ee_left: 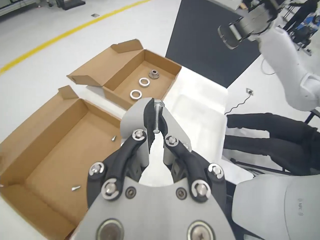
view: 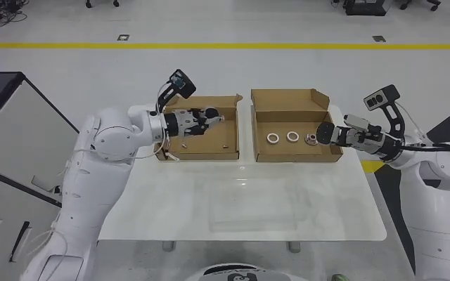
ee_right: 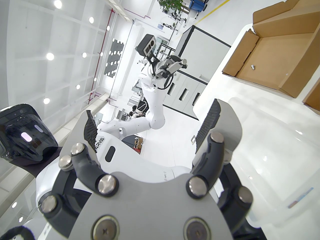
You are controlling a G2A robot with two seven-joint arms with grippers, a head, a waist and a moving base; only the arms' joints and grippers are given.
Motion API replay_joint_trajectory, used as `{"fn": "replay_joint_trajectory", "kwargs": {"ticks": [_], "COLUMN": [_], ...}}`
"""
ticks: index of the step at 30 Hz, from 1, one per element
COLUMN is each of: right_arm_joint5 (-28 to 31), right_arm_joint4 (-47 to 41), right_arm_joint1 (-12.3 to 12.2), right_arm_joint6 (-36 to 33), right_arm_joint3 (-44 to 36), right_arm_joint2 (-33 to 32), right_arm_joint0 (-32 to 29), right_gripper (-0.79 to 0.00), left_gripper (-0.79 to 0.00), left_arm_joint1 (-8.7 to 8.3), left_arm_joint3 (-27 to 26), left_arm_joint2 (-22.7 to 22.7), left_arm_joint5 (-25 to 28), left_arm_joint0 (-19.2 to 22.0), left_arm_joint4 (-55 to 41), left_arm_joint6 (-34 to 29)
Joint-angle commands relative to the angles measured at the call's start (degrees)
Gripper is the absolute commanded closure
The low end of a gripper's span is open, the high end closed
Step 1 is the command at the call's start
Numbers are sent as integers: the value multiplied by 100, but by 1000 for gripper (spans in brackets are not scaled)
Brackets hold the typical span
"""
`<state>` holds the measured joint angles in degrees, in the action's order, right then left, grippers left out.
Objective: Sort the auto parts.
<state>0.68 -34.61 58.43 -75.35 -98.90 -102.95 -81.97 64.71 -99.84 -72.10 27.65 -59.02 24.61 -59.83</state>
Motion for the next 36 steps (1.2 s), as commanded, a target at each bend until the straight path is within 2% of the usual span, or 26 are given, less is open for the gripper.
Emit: {"fn": "replay_joint_trajectory", "kwargs": {"ticks": [1,7,14,23,26,28,31,36], "right_arm_joint5": [0,0,0,0,0,0,0,0], "right_arm_joint4": [0,0,0,0,0,0,0,0], "right_arm_joint1": [0,0,0,0,0,0,0,0], "right_arm_joint6": [0,0,0,0,0,0,0,0], "right_arm_joint3": [0,0,0,0,0,0,0,0], "right_arm_joint2": [0,0,0,0,0,0,0,0], "right_arm_joint0": [0,0,0,0,0,0,0,0], "right_gripper": [-785,-785,-785,-785,-785,-785,-785,-785], "left_gripper": [0,0,0,0,0,0,0,0], "left_arm_joint1": [9,72,187,187,226,293,440,746], "left_arm_joint3": [280,1316,2449,2442,2599,3026,3732,4947], "left_arm_joint2": [159,731,1244,1253,1419,1567,1874,2418], "left_arm_joint5": [-54,-237,-606,-618,-1043,-1583,-2003,-2239], "left_arm_joint0": [275,1064,1655,1636,1626,1827,2199,2740], "left_arm_joint4": [134,631,853,866,957,1055,929,777], "left_arm_joint6": [-145,-547,-529,-509,-473,-458,-566,-470]}}
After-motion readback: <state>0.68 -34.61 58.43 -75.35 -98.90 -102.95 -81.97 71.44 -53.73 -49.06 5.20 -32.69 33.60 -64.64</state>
